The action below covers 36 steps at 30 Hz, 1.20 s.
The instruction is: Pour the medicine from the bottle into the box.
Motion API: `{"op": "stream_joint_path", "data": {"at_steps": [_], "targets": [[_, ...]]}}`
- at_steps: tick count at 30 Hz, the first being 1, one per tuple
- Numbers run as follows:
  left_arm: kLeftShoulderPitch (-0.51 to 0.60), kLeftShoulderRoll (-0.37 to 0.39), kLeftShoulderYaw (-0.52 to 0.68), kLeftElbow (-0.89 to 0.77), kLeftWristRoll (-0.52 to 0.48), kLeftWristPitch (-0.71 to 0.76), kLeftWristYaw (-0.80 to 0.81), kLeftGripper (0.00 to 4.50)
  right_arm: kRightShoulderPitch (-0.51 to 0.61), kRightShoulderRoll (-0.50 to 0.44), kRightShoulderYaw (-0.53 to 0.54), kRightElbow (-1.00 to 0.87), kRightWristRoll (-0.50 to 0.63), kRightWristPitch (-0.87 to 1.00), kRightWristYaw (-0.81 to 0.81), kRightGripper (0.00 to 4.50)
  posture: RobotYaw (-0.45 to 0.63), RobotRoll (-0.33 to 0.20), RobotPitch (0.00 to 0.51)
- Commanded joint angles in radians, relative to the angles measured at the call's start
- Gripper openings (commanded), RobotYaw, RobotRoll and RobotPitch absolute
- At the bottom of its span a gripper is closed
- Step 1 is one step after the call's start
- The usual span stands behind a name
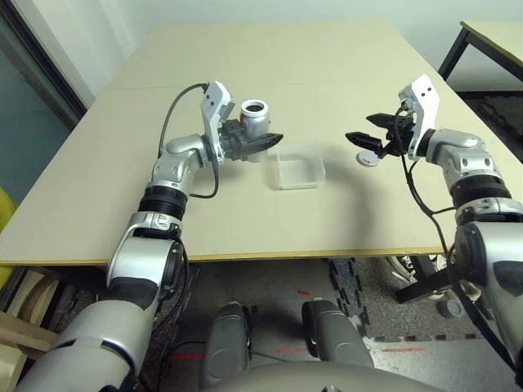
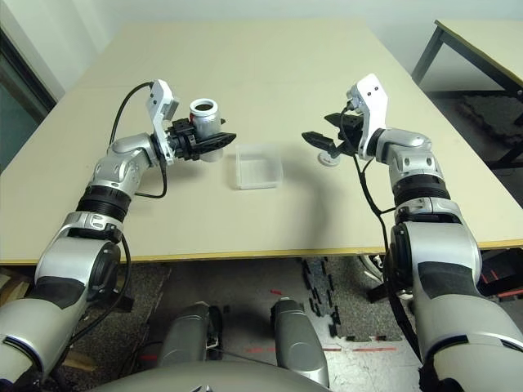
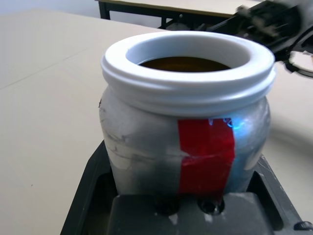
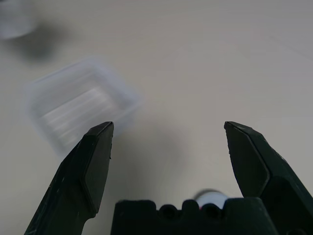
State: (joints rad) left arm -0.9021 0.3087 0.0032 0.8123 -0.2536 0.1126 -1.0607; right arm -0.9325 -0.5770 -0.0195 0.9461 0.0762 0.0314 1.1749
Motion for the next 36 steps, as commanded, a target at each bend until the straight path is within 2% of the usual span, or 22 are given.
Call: {"op": "stream_joint_path", "data": {"at_steps": [1, 5, 12, 22, 28, 31, 36], "targets": [[-0.032, 0.009, -0.001, 0.028, 0.023, -0.019, 0.005, 2.75, 0.024, -0.024, 0.052, -0.080, -0.014, -0.019, 0.097, 4.50, -0.20, 0.000, 0.039], [-0.046, 0.010, 0.001, 0.050, 0.031, -0.029, 0.005, 2.75, 0.044, -0.037, 0.089, -0.128, -0.019, -0.032, 0.172, 4.50, -0.20, 0.000, 0.039], [-0.060, 0.019, -0.001, 0.073, 0.047, -0.041, 0.008, 2.75, 0.081, -0.017, 0.085, -0.245, 0.062, 0.045, 0.282, 4.50, -0.19, 0.000, 0.032], [-0.090, 0.030, -0.029, 0.130, 0.111, -0.080, 0.034, 2.75, 0.093, -0.009, 0.086, -0.279, 0.083, 0.083, 0.276, 4.50, -0.19, 0.000, 0.030], [-0.125, 0.028, -0.068, 0.177, 0.189, -0.127, 0.073, 2.75, 0.107, -0.001, 0.084, -0.284, 0.085, 0.084, 0.261, 4.50, -0.20, 0.000, 0.033], [-0.150, 0.036, -0.125, 0.212, 0.275, -0.182, 0.122, 2.75, 0.111, -0.001, 0.085, -0.286, 0.087, 0.084, 0.255, 4.50, -0.20, 0.000, 0.033], [-0.217, 0.048, -0.326, 0.266, 0.547, -0.380, 0.319, 2.75, 0.117, -0.003, 0.079, -0.283, 0.093, 0.092, 0.241, 4.50, -0.21, 0.000, 0.034]]}}
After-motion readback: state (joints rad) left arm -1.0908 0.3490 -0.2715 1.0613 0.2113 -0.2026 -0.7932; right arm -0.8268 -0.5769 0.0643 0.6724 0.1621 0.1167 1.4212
